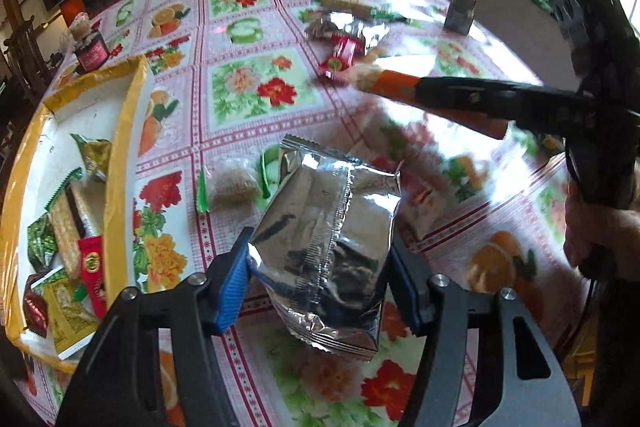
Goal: Organize snacks
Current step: 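Lift and carry the silver bag to the tray while the right tool carries the crackers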
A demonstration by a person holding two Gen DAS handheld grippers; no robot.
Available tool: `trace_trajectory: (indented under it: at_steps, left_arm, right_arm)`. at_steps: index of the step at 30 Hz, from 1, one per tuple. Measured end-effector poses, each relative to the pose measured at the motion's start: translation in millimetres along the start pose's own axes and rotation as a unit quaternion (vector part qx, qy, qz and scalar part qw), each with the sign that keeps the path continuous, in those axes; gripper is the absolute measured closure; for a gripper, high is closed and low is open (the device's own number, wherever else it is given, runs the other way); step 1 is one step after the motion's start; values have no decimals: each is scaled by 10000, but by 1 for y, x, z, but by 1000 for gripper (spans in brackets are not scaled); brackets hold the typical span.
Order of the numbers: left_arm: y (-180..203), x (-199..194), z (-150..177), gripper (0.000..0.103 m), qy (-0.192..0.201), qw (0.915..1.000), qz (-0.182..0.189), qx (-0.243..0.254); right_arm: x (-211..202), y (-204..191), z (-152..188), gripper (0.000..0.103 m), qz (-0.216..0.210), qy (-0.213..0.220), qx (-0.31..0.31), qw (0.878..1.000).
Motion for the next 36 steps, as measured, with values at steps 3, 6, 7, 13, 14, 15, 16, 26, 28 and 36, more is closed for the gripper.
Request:
trace_trajectory:
  at_steps: [3, 6, 7, 13, 14, 15, 16, 26, 28, 36]
  left_arm:
    - [3, -14, -5, 40, 167, 9999, -10, -13]
    - [2, -27, -7, 40, 296, 9995, -19, -84]
    - [1, -31, -8, 40, 332, 9994, -2, -123]
    - [-1, -50, -11, 40, 523, 9983, 25, -248]
    - [-2, -54, -11, 40, 570, 9980, -6, -271]
    - [-4, -58, -11, 40, 615, 9977, -32, -292]
    - [-6, -61, -11, 40, 649, 9974, -50, -314]
    - [-25, -88, -9, 40, 955, 9936, -216, -562]
    - [-28, -92, -8, 40, 1000, 9929, -239, -599]
    - [-41, -105, -3, 40, 1126, 9904, -311, -746]
  right_arm:
    - [-19, 0, -7, 50, -442, 197, 431, 9979]
    - [-35, 0, -14, 50, -817, 364, 743, 9932]
    - [-39, -2, -17, 50, -913, 402, 799, 9918]
    - [-56, -7, -21, 50, -995, 580, 829, 9899]
    - [-58, -9, -21, 50, -1017, 592, 820, 9897]
    - [-59, -12, -23, 50, -1016, 617, 804, 9896]
    - [-60, -13, -22, 50, -1024, 636, 791, 9896]
    - [-65, -37, -21, 50, -1136, 684, 641, 9891]
    - [-66, -41, -21, 50, -1154, 683, 615, 9891]
    - [-69, -65, -17, 50, -1293, 675, 454, 9883]
Point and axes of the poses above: each gripper's, at about its wrist camera, not at the fingertips, and x roughly the way its jaws point, y to its right, z to its underside, the point moved 10 cm from there along x, roughly the way its jaws point, and after that the axes turned 15 degrees about z, right-handed, at the moved point
